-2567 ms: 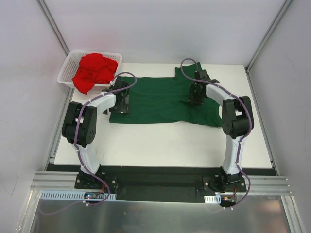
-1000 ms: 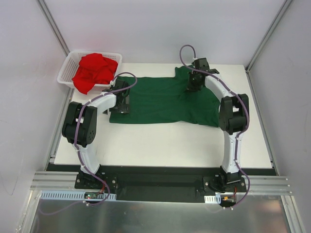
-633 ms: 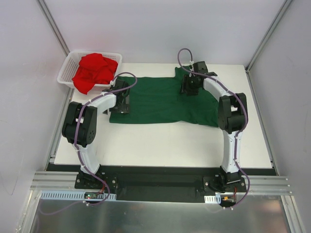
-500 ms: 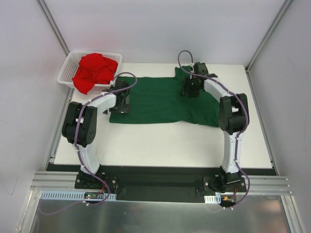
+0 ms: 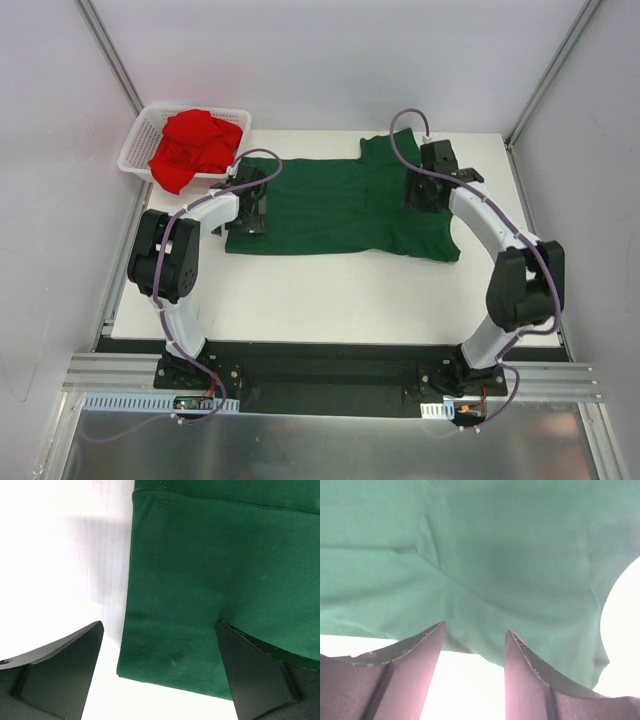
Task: Fold and stack the t-shirts
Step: Fold the flattened tshirt in 1/3 of the way
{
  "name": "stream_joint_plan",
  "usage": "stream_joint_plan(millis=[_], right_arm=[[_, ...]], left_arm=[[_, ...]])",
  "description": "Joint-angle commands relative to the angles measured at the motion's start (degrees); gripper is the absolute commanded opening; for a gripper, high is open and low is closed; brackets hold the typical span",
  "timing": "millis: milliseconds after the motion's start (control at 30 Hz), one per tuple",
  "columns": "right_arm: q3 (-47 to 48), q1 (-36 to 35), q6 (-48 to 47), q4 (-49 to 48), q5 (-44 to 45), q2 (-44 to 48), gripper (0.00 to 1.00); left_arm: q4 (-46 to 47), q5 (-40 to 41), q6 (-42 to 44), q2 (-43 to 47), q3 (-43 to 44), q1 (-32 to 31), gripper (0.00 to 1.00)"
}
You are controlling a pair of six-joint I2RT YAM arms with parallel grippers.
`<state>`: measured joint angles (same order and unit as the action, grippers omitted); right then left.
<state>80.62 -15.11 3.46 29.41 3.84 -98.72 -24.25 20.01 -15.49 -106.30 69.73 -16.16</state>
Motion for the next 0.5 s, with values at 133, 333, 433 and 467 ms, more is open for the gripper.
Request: stream_joint_plan(millis=[133,333,433,467], right_arm=[[-15.13,-1.41,5.23,5.13,4.51,14.76,0.55],[-21.02,-2.64,7.34,5.40,6.62,17.42,0.55],[-22.52,-2.73,8.40,5.31,7.15,17.77,0.55],[-22.78,-2.73,8.84,5.66,7.67,18.12,0.55]], left_arm=[[-2.12,-0.50,0.72,0.74,-0.74,-0.54,0.97],[-2.12,-0.59,0.63,1.01,-0.74,-0.62,0.97],[-2.12,-0.50,0.63,1.01,-0.83,-0.62,0.96],[-2.03,-0.50,0.63,1.01,-0.83,-0.62,0.97]])
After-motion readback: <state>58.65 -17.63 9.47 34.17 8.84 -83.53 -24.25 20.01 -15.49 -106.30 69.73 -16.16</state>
